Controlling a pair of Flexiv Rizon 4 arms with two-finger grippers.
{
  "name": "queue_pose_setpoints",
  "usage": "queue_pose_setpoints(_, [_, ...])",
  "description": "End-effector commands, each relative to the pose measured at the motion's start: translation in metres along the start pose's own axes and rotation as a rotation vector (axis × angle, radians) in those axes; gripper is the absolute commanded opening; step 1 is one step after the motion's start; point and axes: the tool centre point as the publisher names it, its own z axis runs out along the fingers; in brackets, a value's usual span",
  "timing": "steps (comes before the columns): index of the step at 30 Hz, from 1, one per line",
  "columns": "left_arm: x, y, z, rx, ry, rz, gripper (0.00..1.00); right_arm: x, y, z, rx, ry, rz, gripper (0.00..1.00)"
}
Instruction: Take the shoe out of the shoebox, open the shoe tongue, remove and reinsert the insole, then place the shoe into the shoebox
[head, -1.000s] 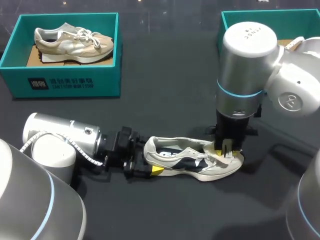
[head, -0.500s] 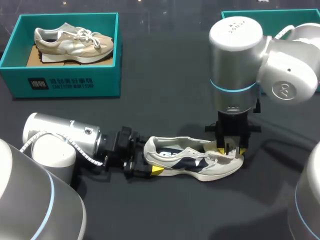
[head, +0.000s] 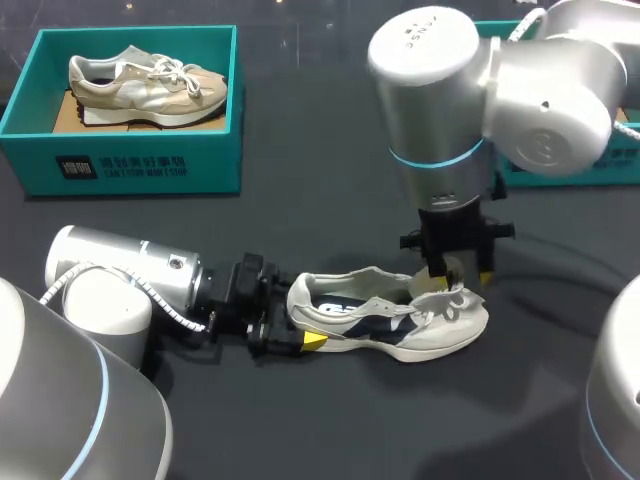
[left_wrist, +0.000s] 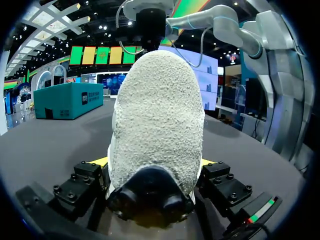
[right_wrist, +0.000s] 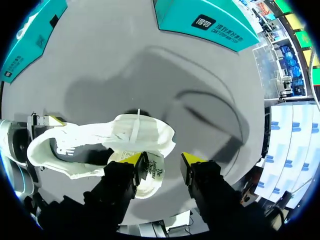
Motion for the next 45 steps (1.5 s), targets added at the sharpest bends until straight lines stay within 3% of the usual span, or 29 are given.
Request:
queue_pose_setpoints(1, [0.002,0.003,-0.002,-0.001,-0.002,0.000,0.00,-0.001,-0.007,-0.035,-0.047,-0.050,-0.014,0.48])
queue_pose_setpoints(8, [0.002,0.003,-0.002,-0.001,-0.002,0.000,0.00,-0.005,-0.008,-0.063,-0.101,-0.076,-0.078,0.48])
queue_pose_setpoints(14, [0.002,0.003,-0.002,-0.001,-0.002,0.000,0.00,0.004,-0.008,-0.090,-0.164,-0.088,-0.177,0.48])
queue_pose_setpoints(18, [0.002,0.003,-0.002,-0.001,-0.002,0.000,0.00,0.017,-0.008,-0.109,-0.219,-0.075,-0.279,0.47])
queue_pose_setpoints(26, [0.002,0.003,-0.002,-0.001,-0.002,0.000,0.00,0.060,-0.003,-0.136,-0.318,0.006,-0.641,0.40])
queue_pose_setpoints(29, [0.002,0.003,-0.002,-0.001,-0.002,0.000,0.00,0.074,0.002,-0.137,-0.297,0.025,-0.750,0.30])
queue_pose_setpoints(32, [0.002,0.003,-0.002,-0.001,-0.002,0.000,0.00,0.086,0.006,-0.135,-0.297,0.051,-0.898,0.00])
queue_pose_setpoints(36, [0.002,0.003,-0.002,-0.001,-0.002,0.000,0.00,0.097,0.003,-0.122,-0.356,0.068,-1.176,0.00])
queue_pose_setpoints(40, [0.002,0.003,-0.002,-0.001,-0.002,0.000,0.00,0.096,-0.009,-0.101,-0.458,0.115,-1.414,0.00])
queue_pose_setpoints(45, [0.002,0.003,-0.002,-0.001,-0.002,0.000,0.00,0.093,-0.012,-0.094,-0.458,0.128,-1.427,0.00])
